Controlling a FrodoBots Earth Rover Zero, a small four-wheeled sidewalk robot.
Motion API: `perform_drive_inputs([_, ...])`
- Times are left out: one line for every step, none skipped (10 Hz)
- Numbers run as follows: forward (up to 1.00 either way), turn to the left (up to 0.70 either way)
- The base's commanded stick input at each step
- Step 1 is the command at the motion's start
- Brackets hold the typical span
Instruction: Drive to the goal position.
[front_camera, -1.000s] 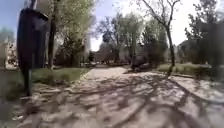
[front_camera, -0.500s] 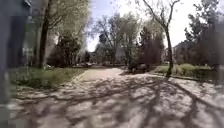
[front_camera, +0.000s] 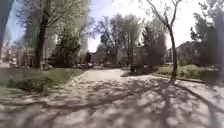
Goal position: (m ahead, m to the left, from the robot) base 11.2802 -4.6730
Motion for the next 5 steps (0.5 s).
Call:
perform_drive_inputs([0.70, 0.00])
perform_drive_inputs([0.70, 0.00])
perform_drive_inputs([0.70, 0.00])
perform_drive_inputs([0.70, 0.00])
perform_drive_inputs([0.70, 0.00])
